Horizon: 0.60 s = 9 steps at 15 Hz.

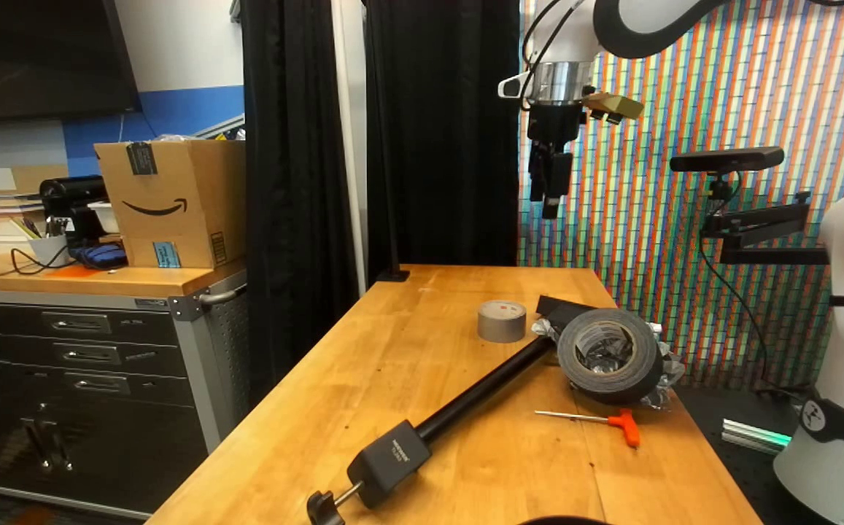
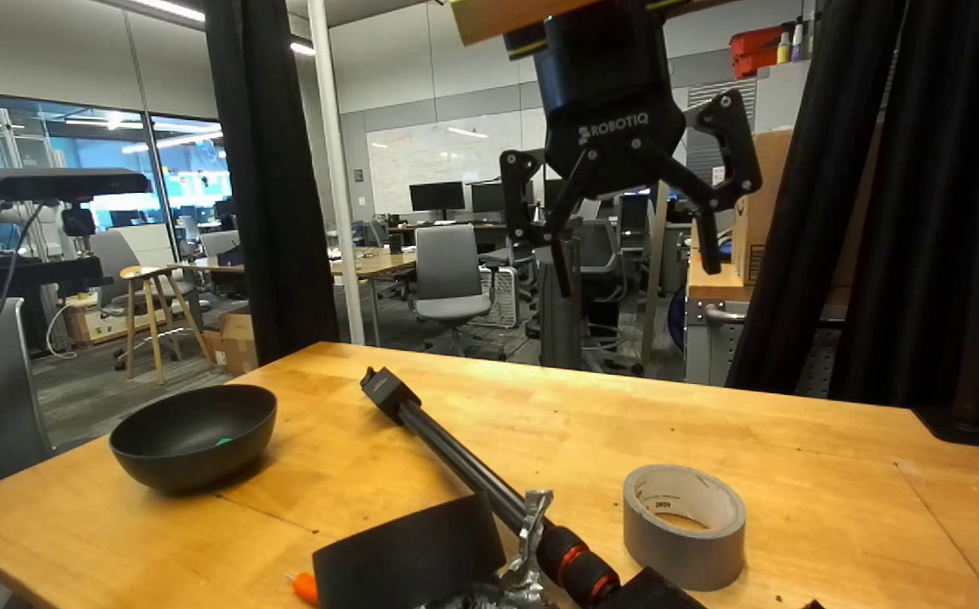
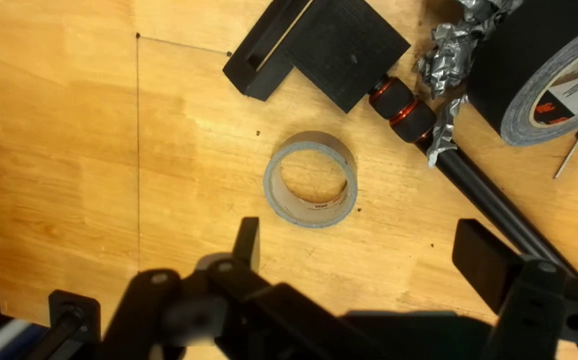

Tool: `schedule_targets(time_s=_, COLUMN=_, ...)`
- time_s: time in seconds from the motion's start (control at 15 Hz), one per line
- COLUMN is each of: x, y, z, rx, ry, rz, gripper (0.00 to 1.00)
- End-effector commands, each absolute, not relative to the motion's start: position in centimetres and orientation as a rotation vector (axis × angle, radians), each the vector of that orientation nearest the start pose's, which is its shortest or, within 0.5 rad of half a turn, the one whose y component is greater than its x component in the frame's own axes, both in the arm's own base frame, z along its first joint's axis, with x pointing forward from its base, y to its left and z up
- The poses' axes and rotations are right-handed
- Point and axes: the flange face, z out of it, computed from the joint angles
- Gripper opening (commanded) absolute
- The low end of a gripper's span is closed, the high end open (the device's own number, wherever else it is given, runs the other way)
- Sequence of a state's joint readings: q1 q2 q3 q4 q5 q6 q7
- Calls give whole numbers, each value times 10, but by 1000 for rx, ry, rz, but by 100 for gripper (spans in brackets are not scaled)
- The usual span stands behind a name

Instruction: Move the grey seal tape

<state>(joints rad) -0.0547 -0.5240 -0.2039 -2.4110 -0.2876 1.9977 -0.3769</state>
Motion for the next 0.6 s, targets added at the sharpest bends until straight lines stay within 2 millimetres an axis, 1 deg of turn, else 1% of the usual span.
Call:
schedule_targets(time_s=0.0, x=423, y=-128, z=496, rx=-3279, ry=-474, rz=-117, gripper=100)
schedule_targets(time_s=0.13, x=437, y=-126, z=474, rx=-3258, ry=-483, rz=-111, gripper=100)
schedule_targets(time_s=0.2, x=443, y=-125, z=459, rx=-3242, ry=-481, rz=-101, gripper=100)
schedule_targets(time_s=0.27, x=448, y=-123, z=448, rx=-3229, ry=-482, rz=-95, gripper=100)
schedule_targets(time_s=0.33, x=452, y=-120, z=433, rx=-3214, ry=-481, rz=-79, gripper=100)
schedule_targets(time_s=0.53, x=462, y=-115, z=396, rx=-3180, ry=-481, rz=-30, gripper=100)
